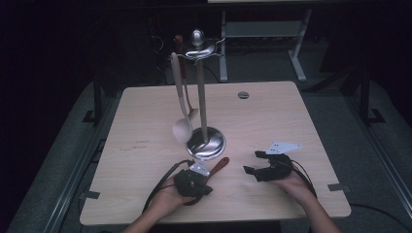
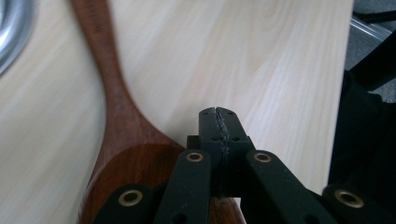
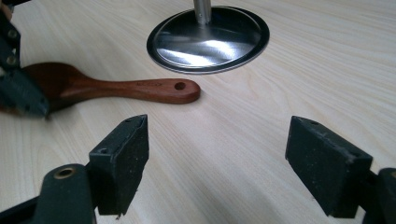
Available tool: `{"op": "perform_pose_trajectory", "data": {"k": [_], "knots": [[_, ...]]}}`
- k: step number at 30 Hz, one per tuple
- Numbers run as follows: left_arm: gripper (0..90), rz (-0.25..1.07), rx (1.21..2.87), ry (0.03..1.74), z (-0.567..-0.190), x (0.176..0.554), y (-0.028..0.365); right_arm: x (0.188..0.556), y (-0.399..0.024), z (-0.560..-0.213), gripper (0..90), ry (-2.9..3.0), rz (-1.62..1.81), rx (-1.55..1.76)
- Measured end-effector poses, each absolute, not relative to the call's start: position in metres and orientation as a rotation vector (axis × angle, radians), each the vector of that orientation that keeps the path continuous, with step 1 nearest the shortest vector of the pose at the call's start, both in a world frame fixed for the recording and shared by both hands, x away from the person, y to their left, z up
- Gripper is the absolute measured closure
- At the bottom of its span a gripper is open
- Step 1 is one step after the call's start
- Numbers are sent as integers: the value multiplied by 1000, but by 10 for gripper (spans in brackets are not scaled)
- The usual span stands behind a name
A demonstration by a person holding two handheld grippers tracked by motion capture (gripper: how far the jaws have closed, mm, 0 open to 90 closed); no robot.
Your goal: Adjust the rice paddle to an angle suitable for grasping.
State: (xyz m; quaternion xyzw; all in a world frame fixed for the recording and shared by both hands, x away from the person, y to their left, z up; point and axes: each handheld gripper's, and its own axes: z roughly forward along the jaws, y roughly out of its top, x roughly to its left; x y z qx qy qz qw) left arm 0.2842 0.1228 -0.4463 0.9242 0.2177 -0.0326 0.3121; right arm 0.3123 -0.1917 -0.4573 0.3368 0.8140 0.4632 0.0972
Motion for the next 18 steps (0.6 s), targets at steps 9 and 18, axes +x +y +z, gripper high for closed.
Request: {"op": "perform_pose_trajectory", "data": {"k": [9, 18], "knots": [[900, -85, 2454, 630, -444, 289, 151, 313, -191, -458, 214, 2418, 1367, 997], [899, -116, 2476, 644, -445, 288, 162, 312, -192, -458, 214, 2417, 1374, 1000]]}}
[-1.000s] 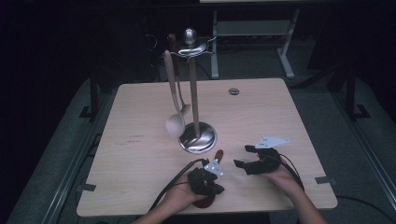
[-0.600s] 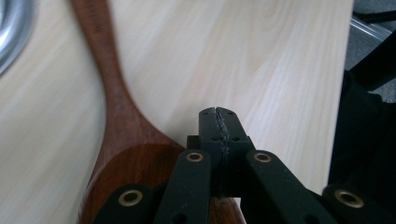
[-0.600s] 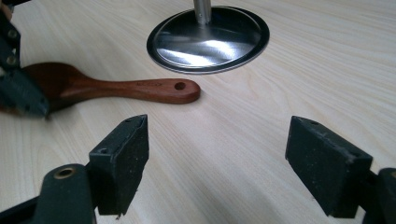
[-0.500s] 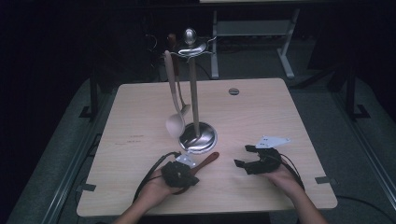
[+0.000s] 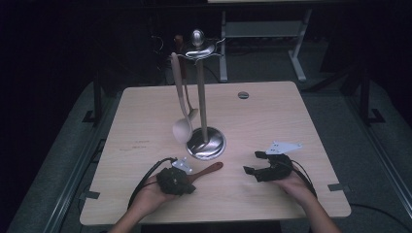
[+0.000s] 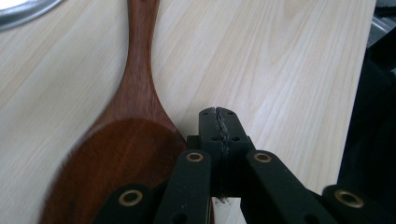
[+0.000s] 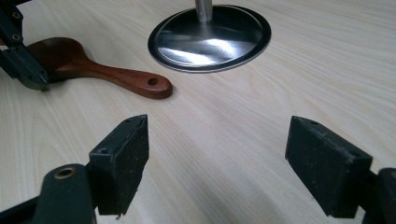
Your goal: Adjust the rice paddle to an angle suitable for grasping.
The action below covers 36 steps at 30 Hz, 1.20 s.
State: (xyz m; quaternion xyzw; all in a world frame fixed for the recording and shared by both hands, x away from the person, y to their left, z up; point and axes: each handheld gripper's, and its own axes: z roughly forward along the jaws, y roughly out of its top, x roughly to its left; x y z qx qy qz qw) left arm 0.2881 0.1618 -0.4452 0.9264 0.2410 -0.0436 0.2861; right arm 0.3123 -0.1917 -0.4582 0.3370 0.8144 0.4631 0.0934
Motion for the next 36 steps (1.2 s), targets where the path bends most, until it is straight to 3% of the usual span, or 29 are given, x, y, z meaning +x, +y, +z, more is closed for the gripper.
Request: {"op": "perform_pose_trajectory", "data": {"k": [6, 12, 17, 28, 36], "knots": [[891, -102, 2448, 618, -424, 299, 165, 312, -190, -458, 216, 2419, 1377, 981], [768, -87, 2501, 628, -416, 318, 154, 312, -189, -458, 217, 2421, 1374, 988], [732, -35, 2582, 625, -420, 326, 139, 312, -189, -459, 217, 2423, 1372, 986], [713, 32, 2711, 633, -427, 336, 107, 313, -191, -459, 217, 2422, 1374, 986], [716, 48, 2780, 653, -434, 340, 104, 313, -192, -459, 217, 2421, 1374, 986]]}}
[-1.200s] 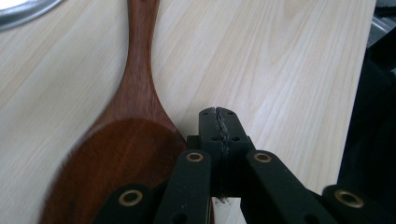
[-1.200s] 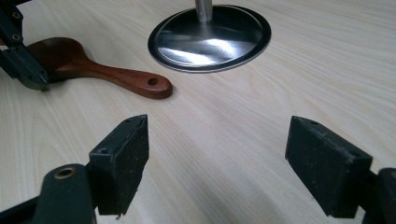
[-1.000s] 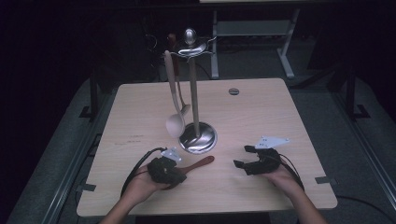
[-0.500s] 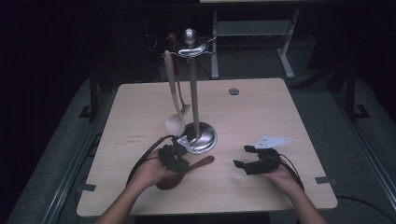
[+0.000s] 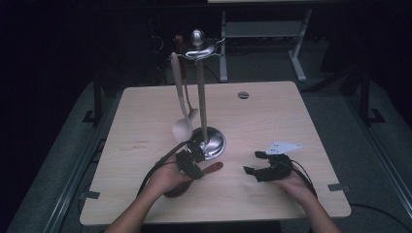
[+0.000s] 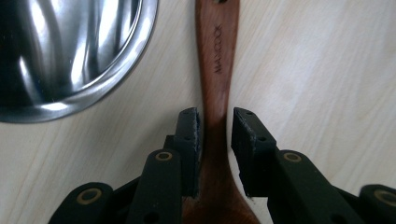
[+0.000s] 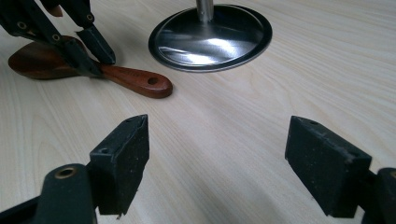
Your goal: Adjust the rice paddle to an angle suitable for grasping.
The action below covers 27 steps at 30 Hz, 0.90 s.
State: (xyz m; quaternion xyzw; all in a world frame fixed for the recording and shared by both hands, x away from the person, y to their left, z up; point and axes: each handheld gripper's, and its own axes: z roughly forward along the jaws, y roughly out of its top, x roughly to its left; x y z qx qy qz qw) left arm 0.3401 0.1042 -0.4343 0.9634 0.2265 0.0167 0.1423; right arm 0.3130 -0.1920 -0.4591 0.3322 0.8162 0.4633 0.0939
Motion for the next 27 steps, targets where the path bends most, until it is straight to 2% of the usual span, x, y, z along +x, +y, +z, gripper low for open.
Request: {"op": "perform_pose_trajectory", "data": {"k": [14, 27], "knots": [[780, -28, 2730, 727, -437, 344, 110, 313, -191, -460, 217, 2430, 1367, 983], [784, -79, 2648, 748, -434, 342, 118, 315, -193, -460, 230, 2441, 1394, 1010]]}}
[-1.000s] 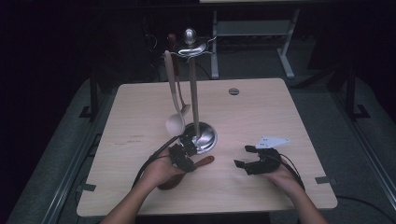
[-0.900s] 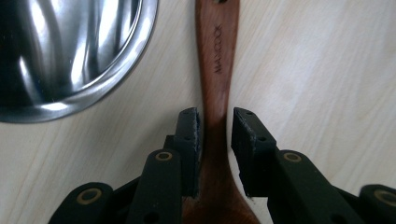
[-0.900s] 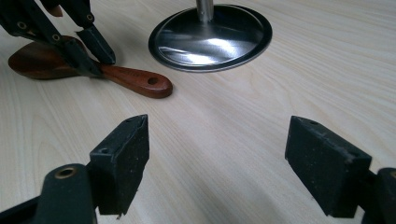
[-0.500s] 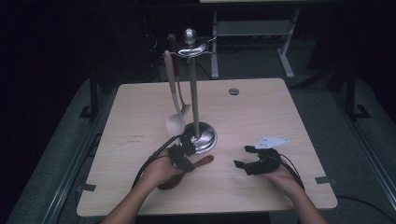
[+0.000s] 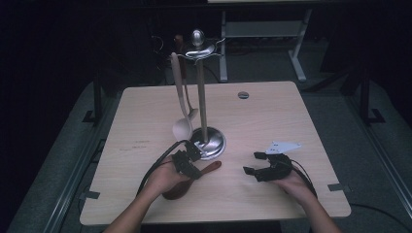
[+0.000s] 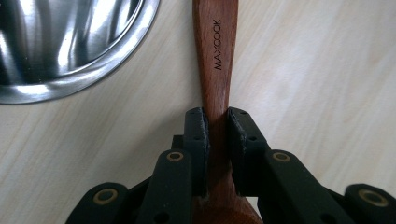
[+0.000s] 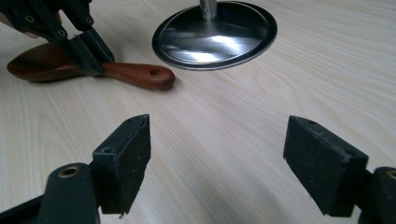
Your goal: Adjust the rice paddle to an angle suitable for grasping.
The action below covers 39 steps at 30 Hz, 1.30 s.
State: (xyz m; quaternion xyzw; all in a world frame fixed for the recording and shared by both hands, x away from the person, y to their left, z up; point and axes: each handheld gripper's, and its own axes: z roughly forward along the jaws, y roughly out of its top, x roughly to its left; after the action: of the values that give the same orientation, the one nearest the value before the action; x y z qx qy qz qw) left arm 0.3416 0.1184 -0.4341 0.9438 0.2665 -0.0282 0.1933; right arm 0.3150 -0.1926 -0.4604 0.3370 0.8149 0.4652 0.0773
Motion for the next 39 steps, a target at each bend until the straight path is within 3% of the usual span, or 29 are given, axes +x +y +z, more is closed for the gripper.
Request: {"op": "perform_pose_trajectory", "data": {"k": [16, 18, 30, 39], "knots": [[786, -58, 2335, 710, -396, 329, 152, 320, -196, -458, 230, 2426, 1471, 1041], [786, -35, 2284, 712, -392, 327, 157, 320, -196, -458, 188, 2423, 1477, 1058], [786, 45, 2097, 681, -380, 314, 171, 318, -194, -444, 138, 2375, 1441, 1128], [786, 98, 2023, 666, -371, 309, 168, 313, -188, -426, 202, 2369, 1478, 1100]]}}
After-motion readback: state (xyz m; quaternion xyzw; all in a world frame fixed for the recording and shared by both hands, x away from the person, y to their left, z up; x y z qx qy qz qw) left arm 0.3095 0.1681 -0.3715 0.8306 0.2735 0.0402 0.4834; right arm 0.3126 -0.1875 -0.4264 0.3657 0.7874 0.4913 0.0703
